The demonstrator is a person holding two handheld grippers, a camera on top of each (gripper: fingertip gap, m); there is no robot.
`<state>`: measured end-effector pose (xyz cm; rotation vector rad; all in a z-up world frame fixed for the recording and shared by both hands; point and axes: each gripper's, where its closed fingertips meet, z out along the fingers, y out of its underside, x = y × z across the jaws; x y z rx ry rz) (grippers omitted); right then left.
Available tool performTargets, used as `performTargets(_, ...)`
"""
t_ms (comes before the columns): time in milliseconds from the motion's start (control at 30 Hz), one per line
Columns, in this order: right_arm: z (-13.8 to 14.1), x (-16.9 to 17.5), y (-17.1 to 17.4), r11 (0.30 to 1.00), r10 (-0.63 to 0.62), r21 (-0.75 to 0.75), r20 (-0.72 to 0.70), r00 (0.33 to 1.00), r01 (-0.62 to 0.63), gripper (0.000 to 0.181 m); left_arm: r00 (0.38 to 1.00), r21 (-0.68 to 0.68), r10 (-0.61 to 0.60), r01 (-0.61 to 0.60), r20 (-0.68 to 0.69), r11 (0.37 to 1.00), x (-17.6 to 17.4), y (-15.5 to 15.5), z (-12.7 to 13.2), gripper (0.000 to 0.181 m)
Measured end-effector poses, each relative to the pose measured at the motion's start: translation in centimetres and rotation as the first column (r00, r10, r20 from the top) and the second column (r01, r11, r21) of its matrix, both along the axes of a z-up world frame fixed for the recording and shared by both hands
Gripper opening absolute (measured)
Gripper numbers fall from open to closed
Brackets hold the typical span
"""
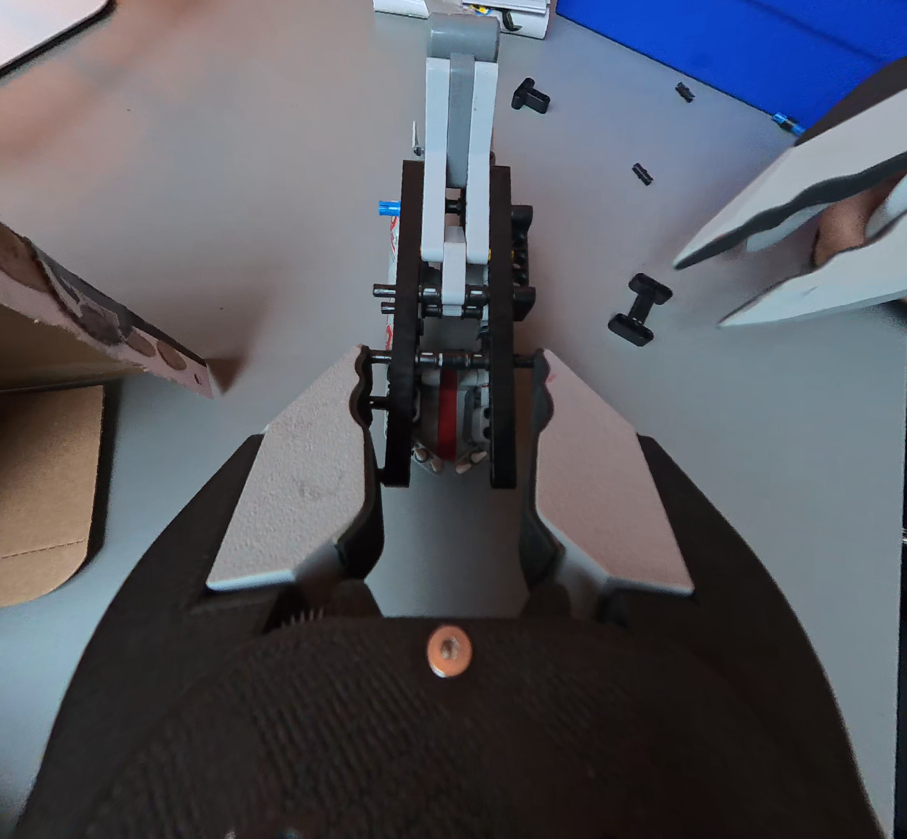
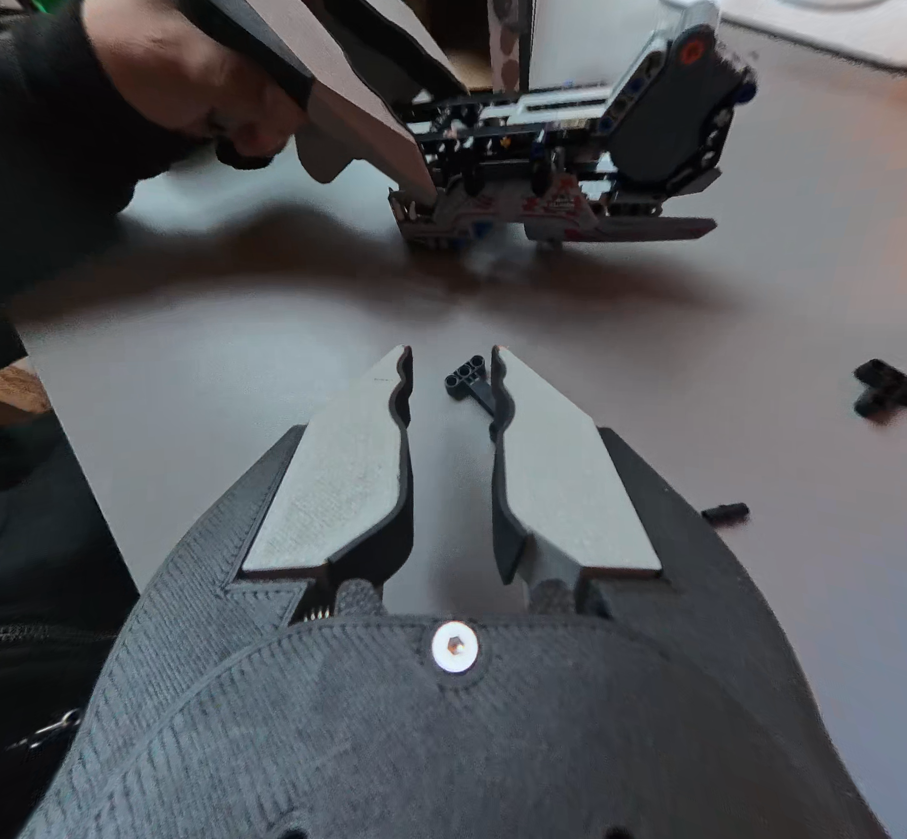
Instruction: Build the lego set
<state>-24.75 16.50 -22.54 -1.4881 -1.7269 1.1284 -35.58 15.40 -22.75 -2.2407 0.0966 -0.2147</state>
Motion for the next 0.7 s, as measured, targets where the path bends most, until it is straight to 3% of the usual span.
performTargets(200, 2.2, -0.4, -0.7, 0.987, 0.062, 0.158, -0.155, 0.986, -0.037, 0.024, 0.993, -0.013, -0.029, 0.031, 0.112, 0.999, 0.7, -0.4, 0.2, 0.063)
performTargets(300, 2.5, -2.0, -1.5, 0.997, 0.049, 0.063, -0.133, 0.99, -0.041, 0.029, 0.984, -0.002, 0.007, -0.007, 0.179, 1.0, 0.6, -0.5, 0.3, 0.063)
performTargets(500, 2.7, -5.7, -1.2, 0.963, 0.028, -0.264, -0.054, 0.998, -0.042, 0.033, 0.984, 0.088, 0.064, -0.08, 0.164, 0.993, 1.0, -1.9, 0.4, 0.063)
performTargets(600, 1.4, -6.0, 0.3, 0.962, 0.034, -0.273, 0.071, 0.997, -0.014, 0.024, 0.979, 0.103, 0.087, -0.108, 0.185, 0.989, 0.9, -2.7, 0.5, 0.063)
performTargets(700, 1.8, -3.7, -0.9, 0.953, 0.192, -0.257, 0.116, 0.975, -0.157, 0.017, 0.97, 0.128, 0.103, -0.133, 0.221, 0.983, 0.5, -3.0, 0.6, 0.063)
